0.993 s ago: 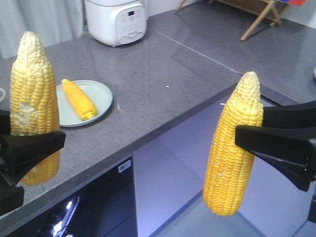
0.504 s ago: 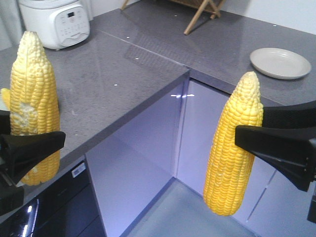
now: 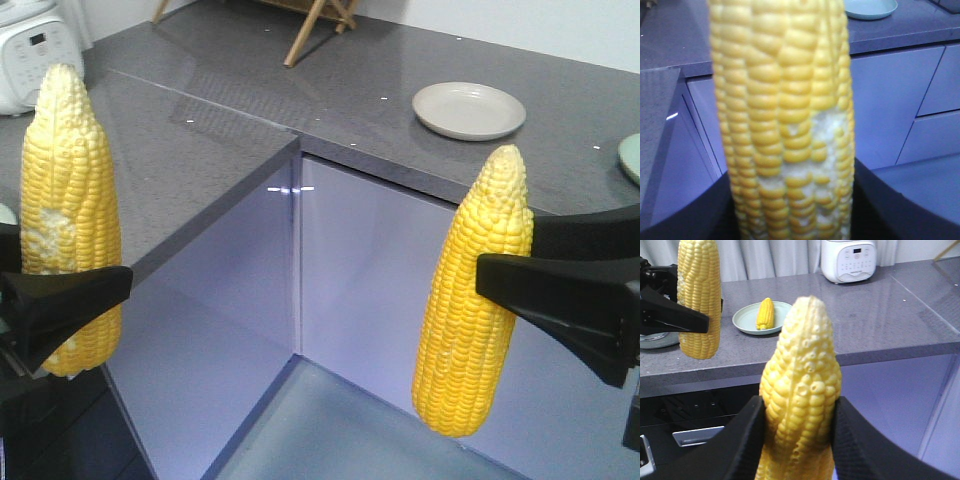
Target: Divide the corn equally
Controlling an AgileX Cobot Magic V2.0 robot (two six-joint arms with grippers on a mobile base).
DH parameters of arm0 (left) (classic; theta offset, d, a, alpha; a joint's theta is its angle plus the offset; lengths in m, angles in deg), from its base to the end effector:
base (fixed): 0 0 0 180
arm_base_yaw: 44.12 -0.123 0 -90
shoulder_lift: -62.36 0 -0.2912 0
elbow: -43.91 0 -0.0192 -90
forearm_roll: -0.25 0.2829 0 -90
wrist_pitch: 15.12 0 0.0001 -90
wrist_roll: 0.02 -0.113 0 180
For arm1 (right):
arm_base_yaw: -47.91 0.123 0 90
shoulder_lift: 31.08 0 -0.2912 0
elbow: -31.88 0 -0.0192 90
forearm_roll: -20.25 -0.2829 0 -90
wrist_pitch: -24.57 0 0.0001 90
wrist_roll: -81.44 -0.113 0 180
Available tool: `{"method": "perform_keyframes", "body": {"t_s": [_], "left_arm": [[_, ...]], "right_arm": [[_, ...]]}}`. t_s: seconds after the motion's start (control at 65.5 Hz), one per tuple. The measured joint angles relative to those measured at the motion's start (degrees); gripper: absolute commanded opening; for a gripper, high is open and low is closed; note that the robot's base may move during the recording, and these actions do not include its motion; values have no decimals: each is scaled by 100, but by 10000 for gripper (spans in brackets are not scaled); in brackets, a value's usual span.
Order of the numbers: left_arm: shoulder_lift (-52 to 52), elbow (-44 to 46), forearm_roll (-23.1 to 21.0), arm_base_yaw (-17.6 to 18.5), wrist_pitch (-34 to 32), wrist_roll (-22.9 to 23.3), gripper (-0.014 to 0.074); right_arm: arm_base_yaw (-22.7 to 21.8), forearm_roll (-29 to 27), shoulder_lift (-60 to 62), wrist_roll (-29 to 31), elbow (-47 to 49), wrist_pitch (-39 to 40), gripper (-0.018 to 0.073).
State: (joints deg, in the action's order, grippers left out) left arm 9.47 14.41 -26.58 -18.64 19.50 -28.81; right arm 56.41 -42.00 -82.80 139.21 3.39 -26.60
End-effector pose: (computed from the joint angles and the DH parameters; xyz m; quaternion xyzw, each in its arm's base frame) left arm 0.1698 -0.1130 0.3672 0.2947 0.7810 -0.1974 0.5141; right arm 0.1584 0.1025 0.3902 -0.3179 0.7241 0.3080 0.5289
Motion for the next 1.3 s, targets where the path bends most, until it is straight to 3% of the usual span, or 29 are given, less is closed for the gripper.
{"method": "perform_keyframes", "body": {"t_s": [1.298], "left_arm": [[0,0,0,0,0,0,237]], "right_arm": [[0,0,0,0,0,0,211]]}}
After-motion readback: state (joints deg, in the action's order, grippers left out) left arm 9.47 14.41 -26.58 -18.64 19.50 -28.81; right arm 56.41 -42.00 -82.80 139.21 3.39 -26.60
